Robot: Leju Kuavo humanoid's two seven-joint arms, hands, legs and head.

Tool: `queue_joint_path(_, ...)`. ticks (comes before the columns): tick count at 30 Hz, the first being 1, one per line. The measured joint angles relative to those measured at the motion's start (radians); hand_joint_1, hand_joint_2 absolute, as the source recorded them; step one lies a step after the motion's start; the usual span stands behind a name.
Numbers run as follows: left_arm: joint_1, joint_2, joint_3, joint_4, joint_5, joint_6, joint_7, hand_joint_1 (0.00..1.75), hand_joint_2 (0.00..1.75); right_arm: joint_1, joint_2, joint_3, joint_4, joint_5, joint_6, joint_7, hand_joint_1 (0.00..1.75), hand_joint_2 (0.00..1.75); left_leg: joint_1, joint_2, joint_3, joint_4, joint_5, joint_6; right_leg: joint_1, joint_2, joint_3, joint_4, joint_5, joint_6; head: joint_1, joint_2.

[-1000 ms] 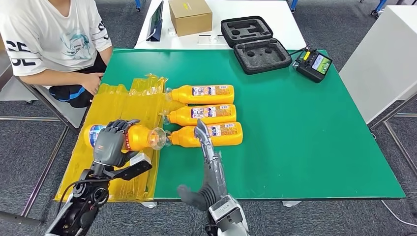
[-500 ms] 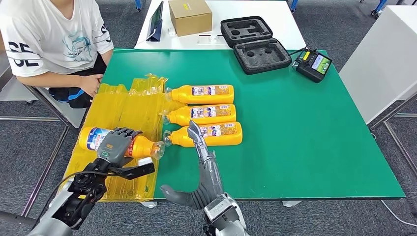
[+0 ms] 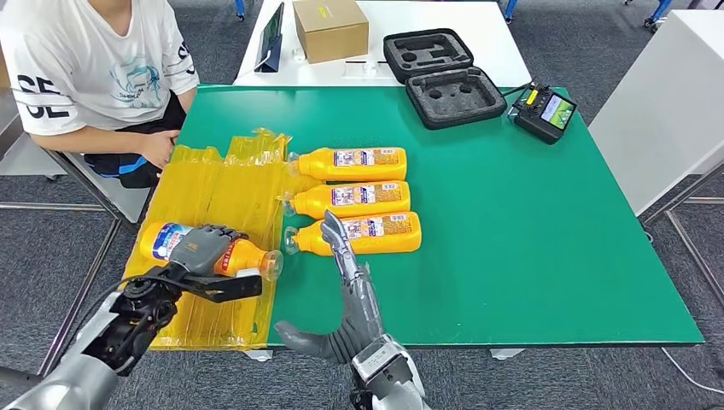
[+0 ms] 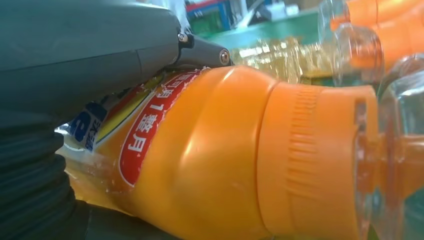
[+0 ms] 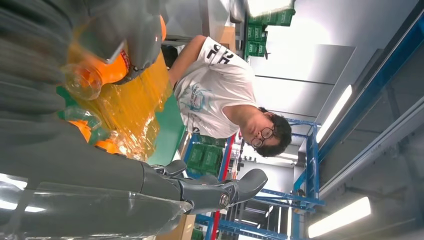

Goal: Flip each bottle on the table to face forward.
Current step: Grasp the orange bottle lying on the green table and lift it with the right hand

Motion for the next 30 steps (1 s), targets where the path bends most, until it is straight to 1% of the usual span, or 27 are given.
queue_joint_path(3, -0.037, 0.009, -0.018, 0.029, 0.017, -0.064, 0.000, 1.75, 1.75, 0.000, 0.000, 0.000, 0.003, -0.003, 0.004, 0.000, 0.00, 1.75, 0.000, 0.000, 0.001, 0.000, 0.000, 0.000, 0.000, 0.000, 0.001, 0.000, 0.000, 0.000, 0.000, 0.000)
queue_joint_path(7, -0.081, 0.011, -0.035, 0.072, 0.045, -0.127, 0.000, 1.73, 1.75, 0.001, 0.000, 0.000, 0.007, -0.003, 0.006, 0.000, 0.00, 1.75, 0.000, 0.000, 0.002, 0.000, 0.000, 0.000, 0.000, 0.000, 0.002, 0.000, 0.000, 0.000, 0.000, 0.000)
queue_joint_path(8, -0.091, 0.011, -0.039, 0.083, 0.051, -0.139, 0.000, 1.66, 1.75, 0.002, 0.001, 0.000, 0.009, -0.003, 0.007, 0.000, 0.00, 1.75, 0.000, 0.000, 0.002, 0.000, 0.000, 0.000, 0.000, 0.000, 0.002, 0.000, 0.000, 0.000, 0.000, 0.000)
queue_joint_path(9, -0.100, 0.011, -0.043, 0.093, 0.060, -0.153, 0.000, 1.56, 1.75, 0.002, 0.002, 0.000, 0.011, -0.003, 0.007, 0.000, 0.00, 1.75, 0.000, 0.000, 0.002, 0.000, 0.000, 0.000, 0.000, 0.000, 0.002, 0.000, 0.000, 0.000, 0.000, 0.000)
queue_joint_path(10, -0.111, 0.011, -0.047, 0.103, 0.069, -0.170, -0.003, 1.28, 1.75, 0.002, 0.004, -0.001, 0.013, -0.003, 0.007, 0.000, 0.00, 1.75, 0.000, 0.000, 0.002, 0.000, 0.000, 0.000, 0.000, 0.000, 0.002, 0.000, 0.000, 0.000, 0.000, 0.000)
queue_joint_path(11, -0.123, 0.011, -0.052, 0.114, 0.079, -0.192, -0.008, 0.88, 1.75, 0.002, 0.005, -0.001, 0.015, -0.004, 0.007, 0.000, 0.00, 1.75, 0.000, 0.000, 0.003, 0.000, 0.000, 0.000, 0.000, 0.000, 0.002, 0.000, 0.000, 0.000, 0.000, 0.000)
queue_joint_path(13, -0.148, 0.011, -0.063, 0.137, 0.100, -0.244, -0.021, 0.17, 1.75, 0.002, 0.007, -0.004, 0.019, -0.010, 0.007, 0.000, 0.00, 1.75, 0.000, 0.001, 0.003, 0.000, 0.000, 0.000, 0.000, 0.000, 0.002, 0.000, 0.000, 0.000, 0.000, 0.000)
queue_joint_path(14, -0.160, 0.010, -0.070, 0.149, 0.107, -0.266, -0.025, 0.01, 1.75, 0.001, 0.007, -0.005, 0.022, -0.014, 0.007, 0.000, 0.00, 1.75, 0.000, 0.001, 0.003, 0.000, 0.000, 0.000, 0.000, 0.000, 0.002, 0.000, 0.000, 0.000, 0.000, 0.000)
queue_joint_path(18, -0.193, -0.002, -0.098, 0.191, 0.123, -0.303, -0.029, 0.00, 0.00, 0.002, 0.010, -0.017, 0.032, -0.019, 0.013, 0.000, 0.00, 1.75, 0.000, 0.000, 0.003, 0.000, 0.000, 0.000, 0.000, 0.000, 0.003, 0.000, 0.000, 0.000, 0.000, 0.000)
queue_joint_path(22, -0.199, -0.007, -0.121, 0.204, 0.171, -0.331, -0.049, 0.00, 0.00, 0.007, 0.015, -0.030, 0.042, -0.002, 0.017, 0.000, 0.00, 1.75, 0.000, 0.000, 0.004, 0.000, 0.000, 0.000, 0.000, 0.000, 0.004, 0.000, 0.000, 0.000, 0.000, 0.000)
queue_joint_path(25, -0.203, -0.008, -0.132, 0.205, 0.207, -0.356, -0.067, 0.00, 0.00, 0.009, 0.017, -0.038, 0.049, -0.014, 0.032, 0.002, 0.00, 1.75, 0.000, 0.000, 0.004, 0.000, 0.000, 0.000, 0.000, 0.000, 0.004, 0.000, 0.000, 0.000, 0.000, 0.000)
queue_joint_path(30, -0.209, -0.012, -0.146, 0.209, 0.227, -0.371, -0.071, 0.00, 0.00, 0.009, 0.024, -0.052, 0.058, -0.024, 0.045, 0.005, 0.00, 1.75, 0.000, 0.000, 0.006, 0.000, 0.000, 0.000, 0.000, 0.000, 0.005, 0.000, 0.000, 0.000, 0.000, 0.000)
